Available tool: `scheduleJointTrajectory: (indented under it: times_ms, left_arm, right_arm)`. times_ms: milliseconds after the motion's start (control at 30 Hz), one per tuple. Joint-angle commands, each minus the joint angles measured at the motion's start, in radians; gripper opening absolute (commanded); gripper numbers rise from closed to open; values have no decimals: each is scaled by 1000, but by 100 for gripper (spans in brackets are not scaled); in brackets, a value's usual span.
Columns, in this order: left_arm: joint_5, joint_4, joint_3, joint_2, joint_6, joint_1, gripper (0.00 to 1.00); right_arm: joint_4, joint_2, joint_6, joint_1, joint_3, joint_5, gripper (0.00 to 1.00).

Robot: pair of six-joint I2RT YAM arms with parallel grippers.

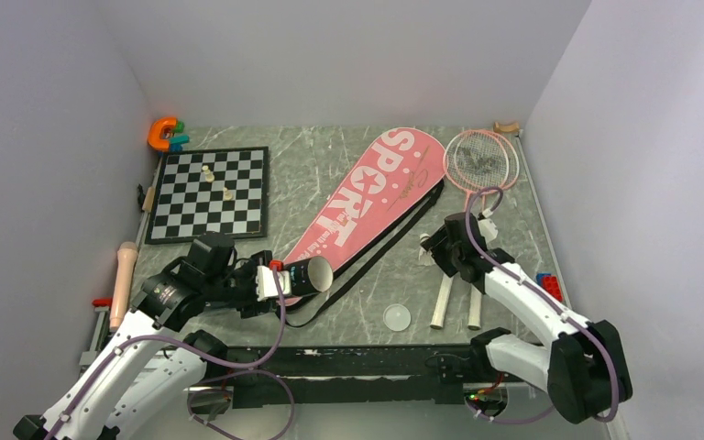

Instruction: Pack up the badminton gear

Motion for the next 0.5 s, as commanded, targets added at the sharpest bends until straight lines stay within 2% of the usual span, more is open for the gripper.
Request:
scheduleJointTrajectory:
  times_ms: [0,133,233,367,467]
  left_arm:
    - [6,26,20,-17,20,4,0]
    - [6,24,22,-13,23,4,0]
    - [7,27,26,-10,20,4,0]
    - [4,25,29,-6,20,4,0]
    - [4,24,28,-5,23,3,0]
  right_arm:
    - [133,55,-17,-34,-3,-23,59]
    - [159,112,-27,-47,12,-24,54]
    - [173,135,-35,-52,23,-18,46]
    - [164,150,-67,-53,53,-15,21]
    - [137,123,-111,-52,73,5,8]
